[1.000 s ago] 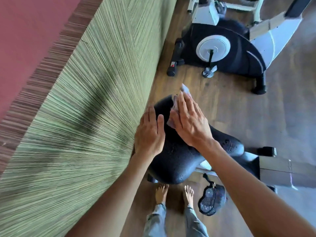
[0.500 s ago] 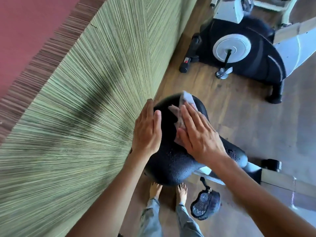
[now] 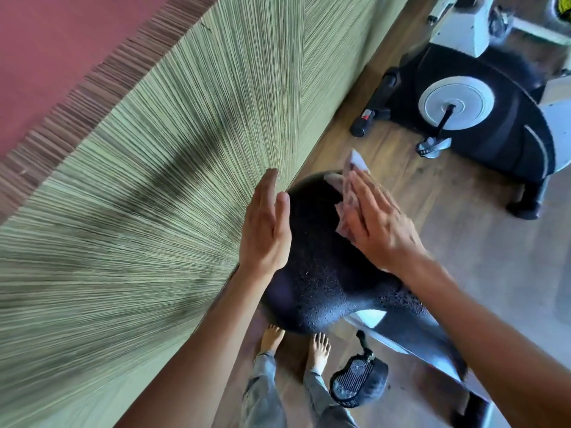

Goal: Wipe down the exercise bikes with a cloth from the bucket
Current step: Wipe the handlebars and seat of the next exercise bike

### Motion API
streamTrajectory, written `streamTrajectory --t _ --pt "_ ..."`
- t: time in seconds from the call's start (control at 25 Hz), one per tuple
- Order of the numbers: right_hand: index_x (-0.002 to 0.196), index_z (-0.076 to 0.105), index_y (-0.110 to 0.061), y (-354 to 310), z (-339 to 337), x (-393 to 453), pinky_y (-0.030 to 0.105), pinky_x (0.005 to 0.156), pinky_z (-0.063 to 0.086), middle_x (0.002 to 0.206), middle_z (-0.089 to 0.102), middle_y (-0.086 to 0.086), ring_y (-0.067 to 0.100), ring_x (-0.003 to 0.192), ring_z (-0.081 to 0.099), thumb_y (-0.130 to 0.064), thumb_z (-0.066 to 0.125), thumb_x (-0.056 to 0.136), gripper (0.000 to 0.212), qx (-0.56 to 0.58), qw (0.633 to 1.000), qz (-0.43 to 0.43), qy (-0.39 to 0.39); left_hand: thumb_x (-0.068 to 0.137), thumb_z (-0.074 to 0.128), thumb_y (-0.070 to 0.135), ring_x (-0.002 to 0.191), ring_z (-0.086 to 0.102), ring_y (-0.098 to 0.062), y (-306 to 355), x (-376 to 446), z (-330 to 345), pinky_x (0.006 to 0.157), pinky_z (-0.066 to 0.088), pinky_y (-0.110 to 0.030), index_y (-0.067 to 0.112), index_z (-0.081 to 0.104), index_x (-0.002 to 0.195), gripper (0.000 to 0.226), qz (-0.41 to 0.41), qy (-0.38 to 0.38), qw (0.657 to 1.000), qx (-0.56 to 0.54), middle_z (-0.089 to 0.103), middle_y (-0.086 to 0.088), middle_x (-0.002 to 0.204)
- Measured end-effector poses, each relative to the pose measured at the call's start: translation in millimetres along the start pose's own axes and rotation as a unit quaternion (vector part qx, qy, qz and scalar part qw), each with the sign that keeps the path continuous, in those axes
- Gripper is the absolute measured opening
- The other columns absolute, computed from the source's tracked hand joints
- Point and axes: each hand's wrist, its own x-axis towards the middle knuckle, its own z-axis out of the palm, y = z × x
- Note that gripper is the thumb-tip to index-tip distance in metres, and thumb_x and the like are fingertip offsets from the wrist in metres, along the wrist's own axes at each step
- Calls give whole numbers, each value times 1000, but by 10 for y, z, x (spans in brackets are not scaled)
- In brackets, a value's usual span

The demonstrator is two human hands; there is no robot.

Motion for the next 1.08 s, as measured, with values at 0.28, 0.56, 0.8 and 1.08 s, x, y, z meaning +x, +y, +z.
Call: streamTrajectory --t 0.28,0.56,0.8,1.08 --pt "145 52 -9 -385 199 193 41 118 35 152 49 8 24 144 42 -31 47 103 48 -13 983 -179 -29 100 16 68 149 35 -18 -56 -19 22 121 31 -44 10 30 158 84 22 49 998 -11 35 -7 163" --pt "129 58 -23 -363 147 627 37 90 49 129 62 -2 25 117 58 -40 46 100 35 -24 999 45 -17 97 16 73 148 37 -19 -116 -29 46 120 33 -46 7 32 155 90 50 103 992 -45 38 -9 161" --pt "142 56 -11 -424 215 13 33 120 32 151 52 3 15 145 42 -35 52 102 47 7 973 -230 -35 98 22 72 144 43 -25 -155 -44 22 119 35 -44 -3 41 148 92 115 143 982 -40 46 -16 153" --pt "134 58 -25 -517 201 598 44 104 47 140 58 -5 21 127 54 -40 43 102 37 -41 999 -25 -23 100 23 70 140 47 -25 -176 -45 38 116 37 -48 -4 46 143 89 123 168 978 -30 51 -15 148"
